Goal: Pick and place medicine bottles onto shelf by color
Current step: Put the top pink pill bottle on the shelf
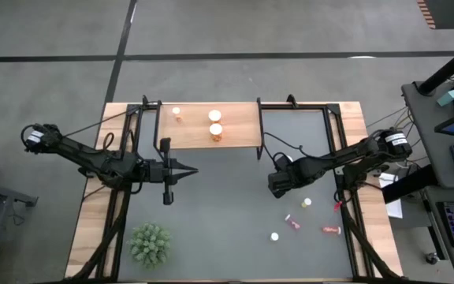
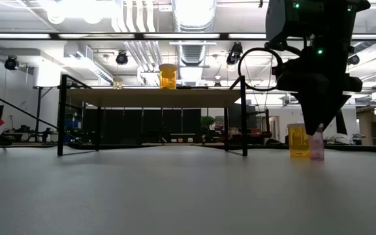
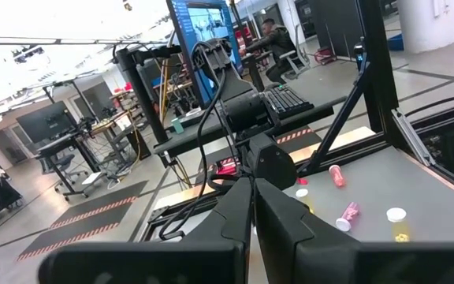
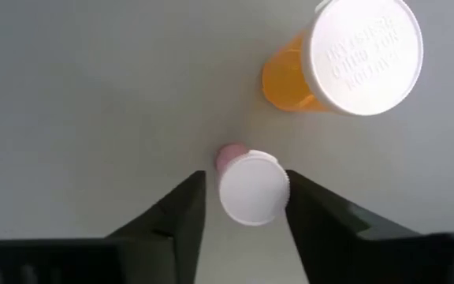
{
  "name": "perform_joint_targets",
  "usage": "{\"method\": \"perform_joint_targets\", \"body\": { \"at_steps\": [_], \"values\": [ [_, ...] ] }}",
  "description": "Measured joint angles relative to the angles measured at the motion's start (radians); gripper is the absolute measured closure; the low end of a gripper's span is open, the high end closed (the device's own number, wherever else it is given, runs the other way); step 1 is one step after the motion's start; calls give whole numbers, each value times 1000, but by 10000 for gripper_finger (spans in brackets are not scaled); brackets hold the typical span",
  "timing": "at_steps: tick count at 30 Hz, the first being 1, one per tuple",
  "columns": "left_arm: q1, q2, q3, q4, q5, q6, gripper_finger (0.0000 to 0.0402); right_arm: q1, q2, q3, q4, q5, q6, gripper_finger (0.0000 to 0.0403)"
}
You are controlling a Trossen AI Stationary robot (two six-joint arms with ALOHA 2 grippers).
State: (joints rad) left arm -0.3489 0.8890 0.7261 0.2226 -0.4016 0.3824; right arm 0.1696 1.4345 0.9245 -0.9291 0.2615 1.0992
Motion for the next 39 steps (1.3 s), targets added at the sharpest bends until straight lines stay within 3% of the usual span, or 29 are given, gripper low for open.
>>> {"method": "perform_joint_targets", "body": {
  "at_steps": [6,13,18,24,30,39],
  "values": [
    [0,0,0,0,0,0,400,0,0,0,2,0,0,293],
    [0,0,0,0,0,0,400,0,-7,3,-4,-10,-23,283],
    [0,0,0,1,0,0,400,0,-50,85,-15,-61,-117,286],
    [0,0,0,2,0,0,400,0,-71,294,-35,-191,-268,289],
    [0,0,0,1,0,0,400,-51,5,575,-94,-194,-498,290],
    [0,0,0,-1,0,0,400,-229,190,898,-247,-191,-856,291]
  ]
}}
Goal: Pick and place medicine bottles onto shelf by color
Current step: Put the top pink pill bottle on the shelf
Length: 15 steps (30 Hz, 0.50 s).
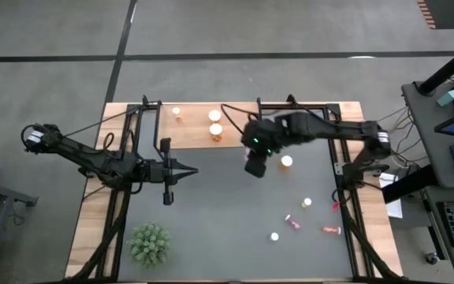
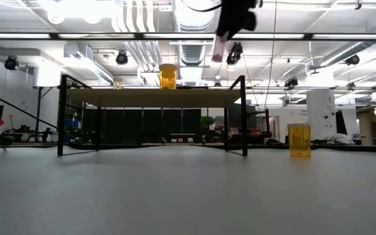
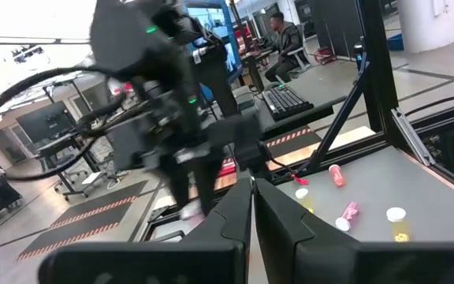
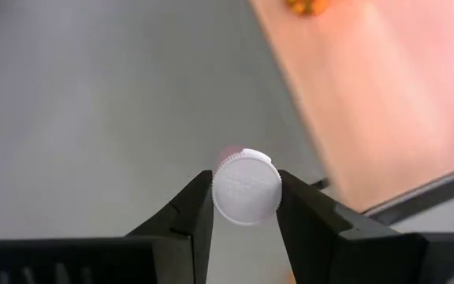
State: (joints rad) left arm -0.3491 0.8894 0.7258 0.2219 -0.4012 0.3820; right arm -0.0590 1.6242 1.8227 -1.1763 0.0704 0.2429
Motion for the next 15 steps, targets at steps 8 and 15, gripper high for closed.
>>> {"method": "perform_joint_targets", "body": {
  "at_steps": [8,15],
  "values": [
    [0,0,0,2,0,0,400,-126,164,206,-117,0,-200,291],
    [0,0,0,2,0,0,400,-184,224,250,-128,-78,-269,291]
  ]
}}
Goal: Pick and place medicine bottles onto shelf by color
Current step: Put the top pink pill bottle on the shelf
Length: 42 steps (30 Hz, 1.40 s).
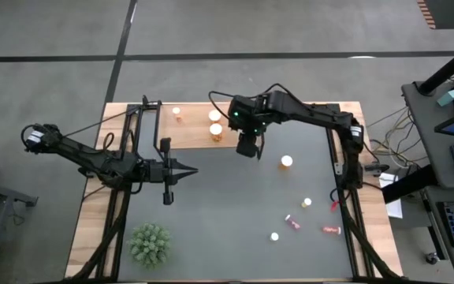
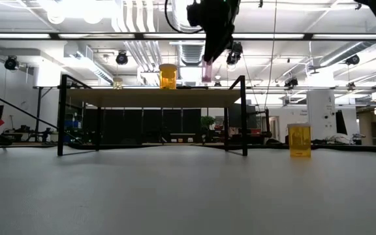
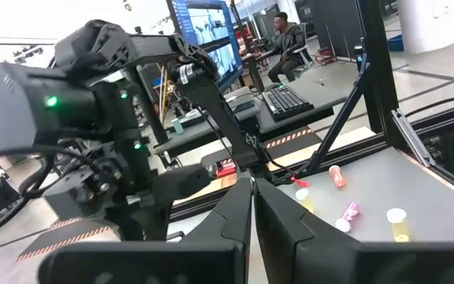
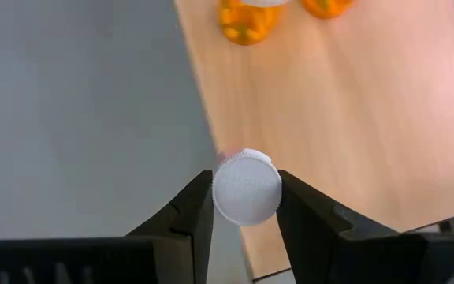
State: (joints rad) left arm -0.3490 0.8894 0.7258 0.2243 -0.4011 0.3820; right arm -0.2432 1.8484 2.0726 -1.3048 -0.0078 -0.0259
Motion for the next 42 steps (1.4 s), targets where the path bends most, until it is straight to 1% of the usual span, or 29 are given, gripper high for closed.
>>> {"method": "perform_joint_targets", "body": {
  "at_steps": [11,24,42],
  "values": [
    [0,0,0,-2,0,0,400,-52,2,-12,1,0,-27,291],
    [0,0,0,-1,0,0,400,-52,3,-25,0,0,-31,290],
    [0,0,0,0,0,0,400,-52,3,-29,6,9,0,246]
  ]
}}
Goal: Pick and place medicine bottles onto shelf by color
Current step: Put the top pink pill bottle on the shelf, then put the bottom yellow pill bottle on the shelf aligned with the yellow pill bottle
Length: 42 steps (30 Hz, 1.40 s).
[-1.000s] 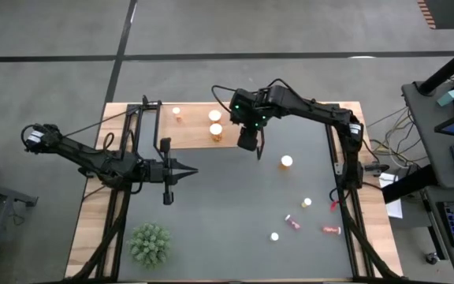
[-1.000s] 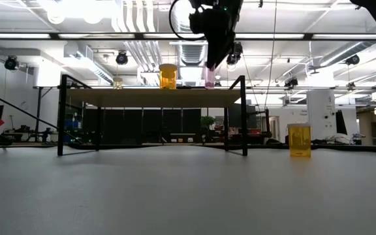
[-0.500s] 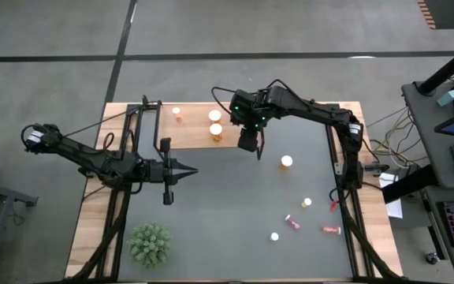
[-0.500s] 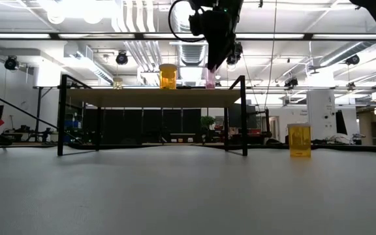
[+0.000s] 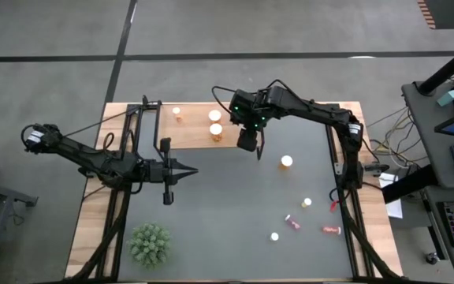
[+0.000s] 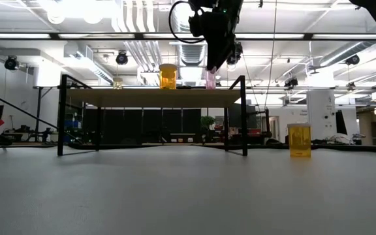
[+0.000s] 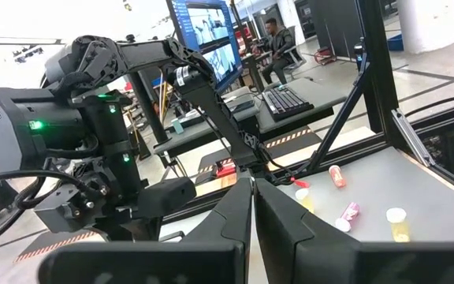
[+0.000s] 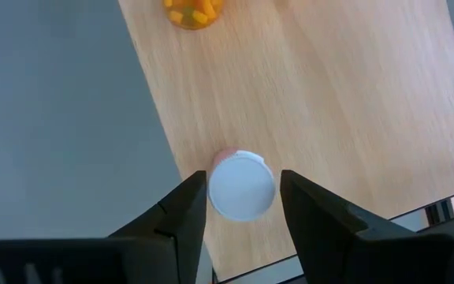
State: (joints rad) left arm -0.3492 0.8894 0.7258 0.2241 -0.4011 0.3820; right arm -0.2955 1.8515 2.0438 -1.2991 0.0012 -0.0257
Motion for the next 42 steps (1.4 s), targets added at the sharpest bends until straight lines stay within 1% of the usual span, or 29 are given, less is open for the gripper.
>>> {"method": "perform_joint_targets", "body": {
  "at_steps": [5,9,12,15,17,21,24,28,32,33,36,39,42],
  "values": [
    [0,0,0,-1,0,0,400,0,-8,29,-2,1,7,236],
    [0,0,0,-1,0,0,400,1,-44,65,-33,1,12,235],
    [0,0,0,-2,0,-1,400,21,-108,49,-54,4,30,239],
    [0,0,0,1,0,-2,400,68,-200,-14,-36,1,63,246],
    [0,0,0,3,0,-2,400,110,-265,-84,4,2,91,251],
    [0,0,0,7,0,-2,400,226,-412,-290,139,17,141,261],
    [0,1,0,29,0,-2,400,325,-523,-463,259,59,168,264],
    [-1,35,0,72,6,-10,400,446,-656,-691,424,150,202,263],
    [-2,130,0,188,12,-55,400,535,-772,-898,600,184,195,265],
    [-2,161,2,226,13,-61,400,550,-801,-948,656,183,182,266],
    [-12,256,44,260,14,-102,400,580,-880,-1094,839,185,103,266],
    [-24,353,134,238,20,-184,400,585,-955,-1212,1001,184,9,266],
    [-44,448,249,138,24,-248,400,584,-1031,-1297,1111,186,-82,266]
  ]
}}
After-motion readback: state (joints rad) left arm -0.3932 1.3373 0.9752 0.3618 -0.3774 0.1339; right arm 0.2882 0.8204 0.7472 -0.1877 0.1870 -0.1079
